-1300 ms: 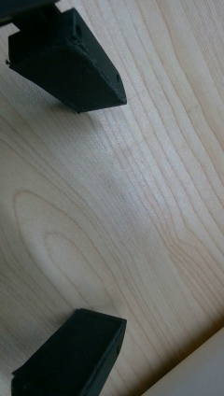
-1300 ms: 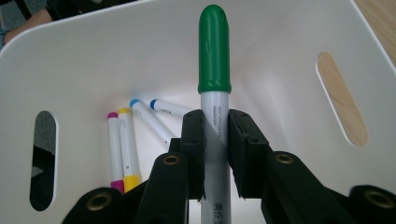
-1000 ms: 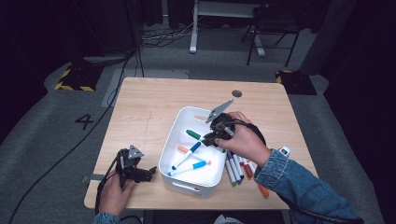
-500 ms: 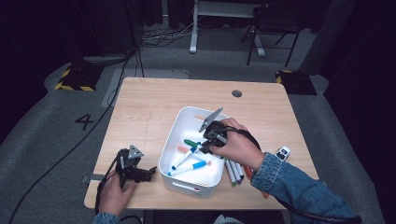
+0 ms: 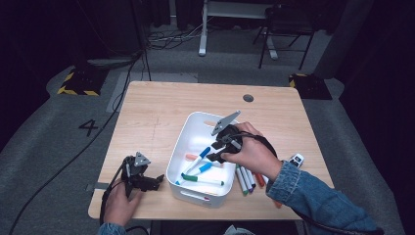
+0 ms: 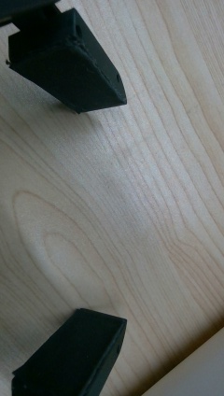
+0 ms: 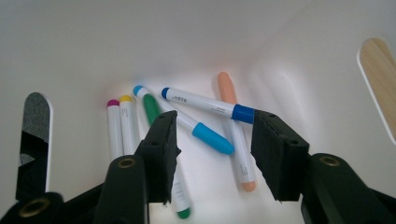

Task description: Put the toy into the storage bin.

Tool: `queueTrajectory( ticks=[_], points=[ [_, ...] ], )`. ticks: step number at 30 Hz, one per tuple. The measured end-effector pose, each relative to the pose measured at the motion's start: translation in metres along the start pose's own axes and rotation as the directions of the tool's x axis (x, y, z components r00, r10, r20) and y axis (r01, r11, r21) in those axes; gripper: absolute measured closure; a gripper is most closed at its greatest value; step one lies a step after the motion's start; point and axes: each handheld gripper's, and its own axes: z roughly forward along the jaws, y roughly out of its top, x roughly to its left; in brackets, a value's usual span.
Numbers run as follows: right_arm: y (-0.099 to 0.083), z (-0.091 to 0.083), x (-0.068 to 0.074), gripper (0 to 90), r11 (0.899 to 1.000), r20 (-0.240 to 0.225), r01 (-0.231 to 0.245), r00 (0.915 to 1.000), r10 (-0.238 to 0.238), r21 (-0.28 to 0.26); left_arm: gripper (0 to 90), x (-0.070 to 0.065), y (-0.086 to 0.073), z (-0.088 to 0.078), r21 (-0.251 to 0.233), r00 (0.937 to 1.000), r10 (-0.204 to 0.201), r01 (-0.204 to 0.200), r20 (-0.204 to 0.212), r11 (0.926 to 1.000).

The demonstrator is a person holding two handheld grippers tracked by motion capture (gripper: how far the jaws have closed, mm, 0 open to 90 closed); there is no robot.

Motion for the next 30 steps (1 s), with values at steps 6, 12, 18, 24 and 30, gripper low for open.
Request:
queueTrajectory(
  ticks=[6,12,18,24,30],
  points=[
    [-0.011,-0.022,0.000,51.5,0.999,0.007,-0.030,0.9995,0.030,-0.021,0.0,0.000,0.000,0.000,0.000,1.0000,-0.002,0.002,-0.001,1.0000],
    [-0.024,-0.040,-0.003,52.1,0.998,0.022,-0.054,0.9982,0.055,-0.043,0.0,0.000,0.000,0.000,-0.001,1.0000,-0.003,0.003,-0.001,1.0000],
    [-0.038,-0.056,-0.006,52.6,0.996,0.037,-0.079,0.9960,0.081,-0.048,0.0,0.000,0.000,0.000,0.001,1.0000,0.002,-0.002,0.003,1.0000],
    [-0.058,-0.069,-0.012,53.2,0.992,0.055,-0.111,0.9919,0.115,-0.058,0.0,0.000,0.000,0.000,0.000,1.0000,-0.002,0.002,0.002,1.0000],
    [-0.077,-0.079,-0.019,53.4,0.985,0.072,-0.164,0.9832,0.168,-0.053,0.0,0.000,0.000,0.000,0.001,1.0000,0.001,-0.001,0.003,1.0000]
  ],
)
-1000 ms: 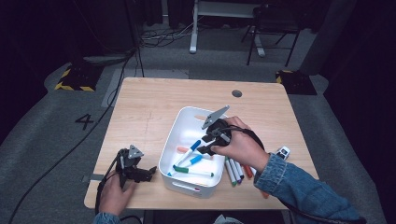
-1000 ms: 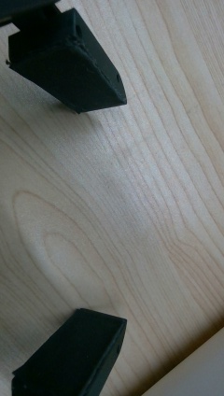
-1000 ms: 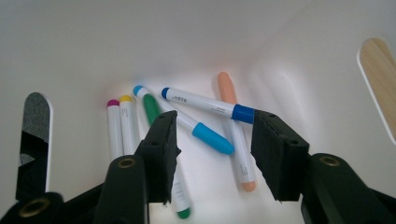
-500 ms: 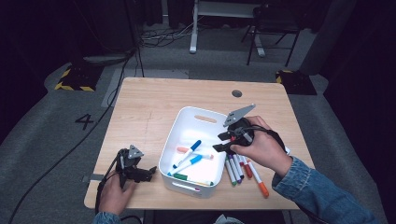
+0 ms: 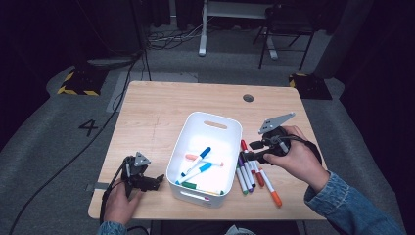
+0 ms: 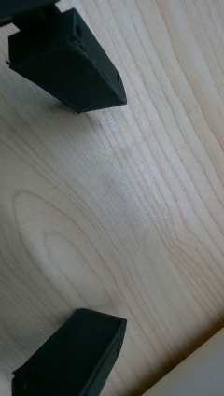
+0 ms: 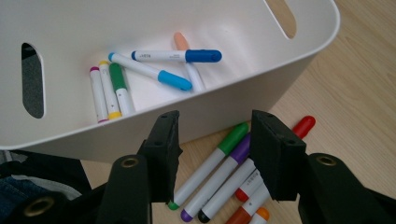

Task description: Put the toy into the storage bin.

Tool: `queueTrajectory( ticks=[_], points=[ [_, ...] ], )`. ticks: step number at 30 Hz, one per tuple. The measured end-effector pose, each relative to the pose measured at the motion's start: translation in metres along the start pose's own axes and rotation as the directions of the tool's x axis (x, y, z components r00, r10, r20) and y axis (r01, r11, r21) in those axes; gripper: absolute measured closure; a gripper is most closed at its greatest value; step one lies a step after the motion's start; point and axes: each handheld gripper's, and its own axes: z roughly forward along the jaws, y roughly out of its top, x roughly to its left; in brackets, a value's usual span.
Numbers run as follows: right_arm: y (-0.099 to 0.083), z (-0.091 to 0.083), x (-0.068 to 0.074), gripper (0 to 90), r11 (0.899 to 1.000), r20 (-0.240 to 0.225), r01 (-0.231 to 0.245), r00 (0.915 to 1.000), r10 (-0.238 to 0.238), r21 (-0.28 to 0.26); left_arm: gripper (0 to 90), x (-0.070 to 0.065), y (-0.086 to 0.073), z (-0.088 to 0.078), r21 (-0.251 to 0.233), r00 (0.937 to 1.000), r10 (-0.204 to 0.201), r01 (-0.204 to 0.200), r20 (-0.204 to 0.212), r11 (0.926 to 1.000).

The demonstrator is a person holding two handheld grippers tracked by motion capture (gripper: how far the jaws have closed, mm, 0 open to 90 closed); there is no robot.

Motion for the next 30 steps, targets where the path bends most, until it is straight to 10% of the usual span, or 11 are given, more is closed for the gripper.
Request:
queueTrajectory(
  ticks=[15,30],
  points=[
    [-0.034,-0.008,-0.013,53.5,0.998,0.023,-0.063,0.9978,0.063,0.012,0.0,0.000,0.000,0.000,-0.003,1.0000,-0.001,0.001,-0.002,1.0000],
    [-0.086,0.030,-0.023,57.8,0.983,0.013,-0.130,0.9915,0.130,0.126,0.0,0.000,0.000,0.000,-0.002,1.0000,-0.003,0.003,0.001,1.0000]
  ],
)
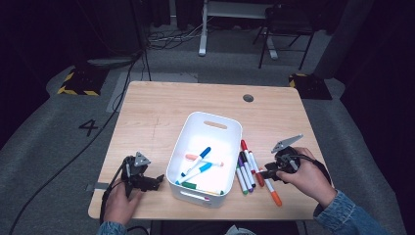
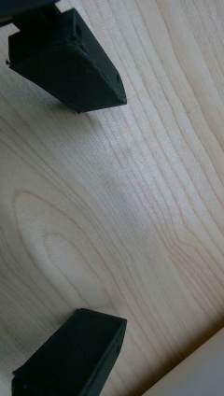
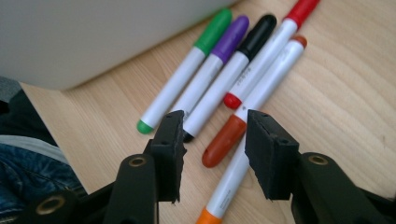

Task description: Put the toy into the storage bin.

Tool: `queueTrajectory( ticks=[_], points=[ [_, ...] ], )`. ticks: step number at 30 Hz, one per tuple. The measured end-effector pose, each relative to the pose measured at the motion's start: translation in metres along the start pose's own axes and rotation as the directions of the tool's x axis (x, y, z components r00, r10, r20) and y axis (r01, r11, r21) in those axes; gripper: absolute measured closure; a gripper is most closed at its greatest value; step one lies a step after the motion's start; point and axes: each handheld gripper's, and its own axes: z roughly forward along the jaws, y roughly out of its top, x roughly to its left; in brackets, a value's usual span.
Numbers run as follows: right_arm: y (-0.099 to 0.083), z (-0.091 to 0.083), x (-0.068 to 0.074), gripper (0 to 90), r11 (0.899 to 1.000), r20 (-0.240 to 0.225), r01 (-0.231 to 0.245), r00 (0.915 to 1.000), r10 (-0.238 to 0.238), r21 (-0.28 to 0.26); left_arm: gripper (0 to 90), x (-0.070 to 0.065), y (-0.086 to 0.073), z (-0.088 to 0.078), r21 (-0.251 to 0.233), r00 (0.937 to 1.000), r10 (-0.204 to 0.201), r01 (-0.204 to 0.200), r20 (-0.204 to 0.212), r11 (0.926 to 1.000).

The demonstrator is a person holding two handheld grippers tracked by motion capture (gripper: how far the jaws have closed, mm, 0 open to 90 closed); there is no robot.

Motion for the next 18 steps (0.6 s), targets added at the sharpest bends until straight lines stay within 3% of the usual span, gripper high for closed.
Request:
queueTrajectory(
  ticks=[18],
  points=[
    [-0.035,0.033,-0.015,65.9,0.993,0.046,-0.054,0.9977,0.049,0.109,0.0,0.000,0.000,0.000,-0.001,1.0000,-0.001,0.001,-0.002,1.0000]
  ],
)
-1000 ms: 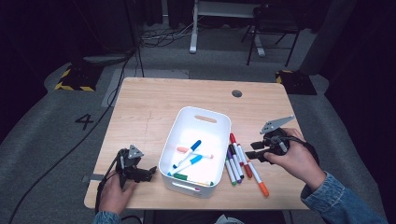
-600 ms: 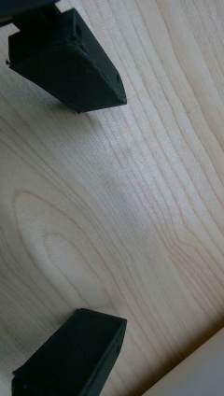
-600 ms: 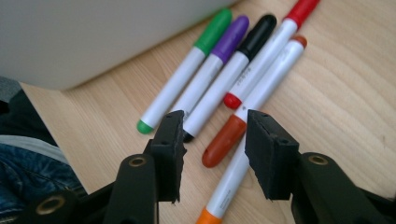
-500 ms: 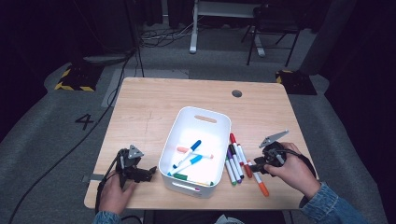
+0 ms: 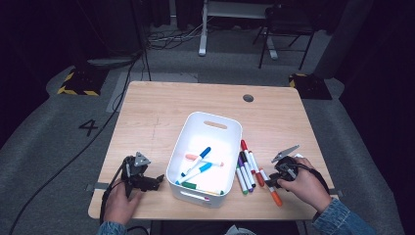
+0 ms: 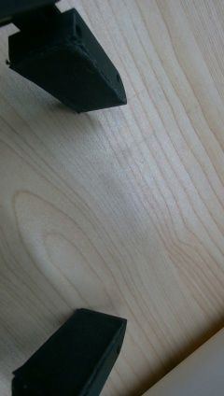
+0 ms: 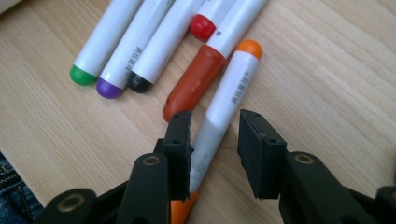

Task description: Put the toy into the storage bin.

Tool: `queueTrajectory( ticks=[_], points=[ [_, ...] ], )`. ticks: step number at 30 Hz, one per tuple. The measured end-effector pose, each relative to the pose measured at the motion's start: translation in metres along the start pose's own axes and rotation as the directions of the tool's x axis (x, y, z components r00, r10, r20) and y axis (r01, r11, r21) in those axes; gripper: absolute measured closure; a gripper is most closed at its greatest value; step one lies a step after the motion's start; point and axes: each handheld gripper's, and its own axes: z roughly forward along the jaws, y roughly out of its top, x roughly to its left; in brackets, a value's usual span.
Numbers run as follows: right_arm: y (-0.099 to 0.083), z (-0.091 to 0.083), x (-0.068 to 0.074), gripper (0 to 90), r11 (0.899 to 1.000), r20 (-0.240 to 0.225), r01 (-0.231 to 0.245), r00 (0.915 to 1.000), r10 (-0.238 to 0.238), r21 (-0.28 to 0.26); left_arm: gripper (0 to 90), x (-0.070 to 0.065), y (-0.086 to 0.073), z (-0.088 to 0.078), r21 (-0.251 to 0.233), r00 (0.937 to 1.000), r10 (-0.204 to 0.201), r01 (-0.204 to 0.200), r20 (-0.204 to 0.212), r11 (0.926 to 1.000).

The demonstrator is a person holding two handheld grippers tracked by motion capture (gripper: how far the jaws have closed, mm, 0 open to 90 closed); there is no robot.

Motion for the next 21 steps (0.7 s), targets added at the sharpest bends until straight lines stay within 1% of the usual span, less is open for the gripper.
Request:
queueTrajectory(
  ticks=[1,3,4,5,7,8,9,10,13,19,21],
  points=[
    [-0.001,0.001,-0.001,66.3,1.000,0.001,-0.001,1.0000,0.001,0.006,0.0,0.000,0.000,0.000,0.001,1.0000,0.000,0.000,0.000,1.0000],
    [-0.003,0.003,-0.003,67.1,1.000,0.018,-0.006,0.9998,0.005,0.015,0.0,0.000,0.000,0.000,0.001,1.0000,0.000,0.000,0.000,1.0000],
    [-0.004,0.003,-0.004,68.1,1.000,0.017,-0.013,0.9998,0.013,0.018,0.0,0.000,0.000,0.000,0.002,1.0000,0.000,0.000,0.000,1.0000],
    [-0.005,0.004,-0.005,69.9,1.000,0.026,-0.017,0.9995,0.016,0.023,0.0,0.000,0.000,0.000,0.001,1.0000,0.001,-0.001,0.000,1.0000],
    [-0.007,0.004,-0.008,75.1,0.999,0.030,-0.030,0.9991,0.030,0.024,0.0,0.000,0.000,0.000,0.001,1.0000,0.000,0.000,0.000,1.0000],
    [-0.008,0.003,-0.009,76.1,0.999,0.043,-0.040,0.9983,0.039,0.027,0.0,0.000,0.000,0.000,0.000,1.0000,0.000,0.000,-0.002,1.0000],
    [-0.008,0.003,-0.010,76.2,0.999,0.061,-0.043,0.9973,0.041,0.028,0.0,0.000,0.000,0.000,0.002,1.0000,0.003,-0.003,0.001,1.0000],
    [-0.009,0.002,-0.011,76.3,0.998,0.070,-0.057,0.9960,0.055,0.030,0.0,0.000,0.000,0.000,0.001,1.0000,0.003,-0.003,0.001,1.0000],
    [-0.010,0.001,-0.011,76.7,0.997,0.084,-0.066,0.9944,0.064,0.026,0.0,0.000,0.000,0.000,-0.002,1.0000,-0.001,0.001,-0.004,1.0000],
    [-0.011,0.001,-0.012,76.8,0.998,0.086,-0.069,0.9940,0.067,0.014,0.0,0.000,0.000,0.000,0.002,1.0000,0.003,-0.003,0.002,1.0000],
    [-0.011,0.001,-0.013,76.8,0.997,0.077,-0.075,0.9943,0.074,0.015,0.0,0.000,0.000,0.000,0.001,1.0000,0.001,-0.001,-0.001,1.0000]
  ],
)
